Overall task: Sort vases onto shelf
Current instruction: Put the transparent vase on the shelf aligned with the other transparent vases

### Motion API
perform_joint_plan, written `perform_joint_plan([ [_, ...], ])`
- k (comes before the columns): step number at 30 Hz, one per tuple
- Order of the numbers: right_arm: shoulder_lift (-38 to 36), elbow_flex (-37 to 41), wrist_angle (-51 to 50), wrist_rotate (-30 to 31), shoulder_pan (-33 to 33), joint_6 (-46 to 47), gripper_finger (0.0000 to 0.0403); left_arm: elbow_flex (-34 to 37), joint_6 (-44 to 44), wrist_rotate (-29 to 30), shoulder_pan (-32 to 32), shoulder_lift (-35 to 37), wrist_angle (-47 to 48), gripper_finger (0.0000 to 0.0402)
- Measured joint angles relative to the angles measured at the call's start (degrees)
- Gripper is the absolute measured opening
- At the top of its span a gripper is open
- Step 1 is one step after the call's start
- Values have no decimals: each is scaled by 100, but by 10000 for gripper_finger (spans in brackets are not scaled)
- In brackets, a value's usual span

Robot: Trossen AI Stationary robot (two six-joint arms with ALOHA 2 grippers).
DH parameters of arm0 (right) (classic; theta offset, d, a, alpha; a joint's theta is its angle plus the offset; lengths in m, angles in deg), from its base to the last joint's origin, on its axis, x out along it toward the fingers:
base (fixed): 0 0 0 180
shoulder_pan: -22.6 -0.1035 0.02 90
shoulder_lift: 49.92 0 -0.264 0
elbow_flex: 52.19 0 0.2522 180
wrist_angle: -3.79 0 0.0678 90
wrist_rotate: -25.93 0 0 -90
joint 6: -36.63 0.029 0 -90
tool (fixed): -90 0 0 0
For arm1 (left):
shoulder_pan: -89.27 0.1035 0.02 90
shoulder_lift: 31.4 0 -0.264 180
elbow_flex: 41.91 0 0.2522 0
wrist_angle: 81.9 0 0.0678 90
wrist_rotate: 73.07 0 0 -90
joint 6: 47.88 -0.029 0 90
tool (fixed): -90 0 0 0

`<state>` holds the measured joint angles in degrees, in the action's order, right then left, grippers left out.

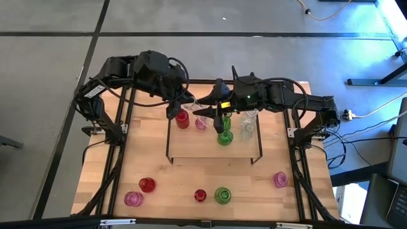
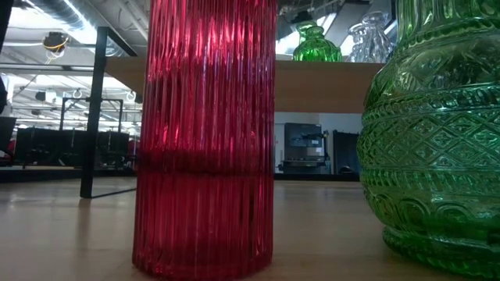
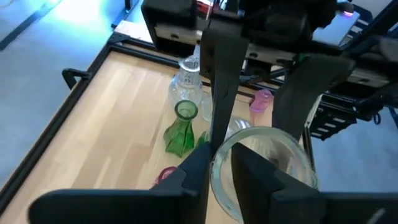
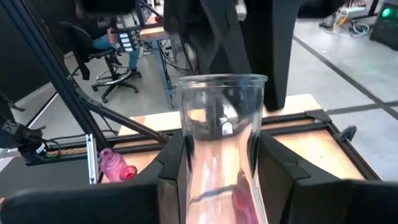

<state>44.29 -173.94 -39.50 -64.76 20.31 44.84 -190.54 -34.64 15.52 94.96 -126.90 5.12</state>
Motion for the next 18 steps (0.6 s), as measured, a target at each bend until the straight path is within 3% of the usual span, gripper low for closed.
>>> perform_joint_plan([
  [9, 0, 4, -33, -22, -2, -33, 109, -9, 7, 114, 1, 26, -16, 113],
  [18, -35, 9, -234, -21, -11, 62, 108, -20, 133, 866, 9, 497, -95, 117],
])
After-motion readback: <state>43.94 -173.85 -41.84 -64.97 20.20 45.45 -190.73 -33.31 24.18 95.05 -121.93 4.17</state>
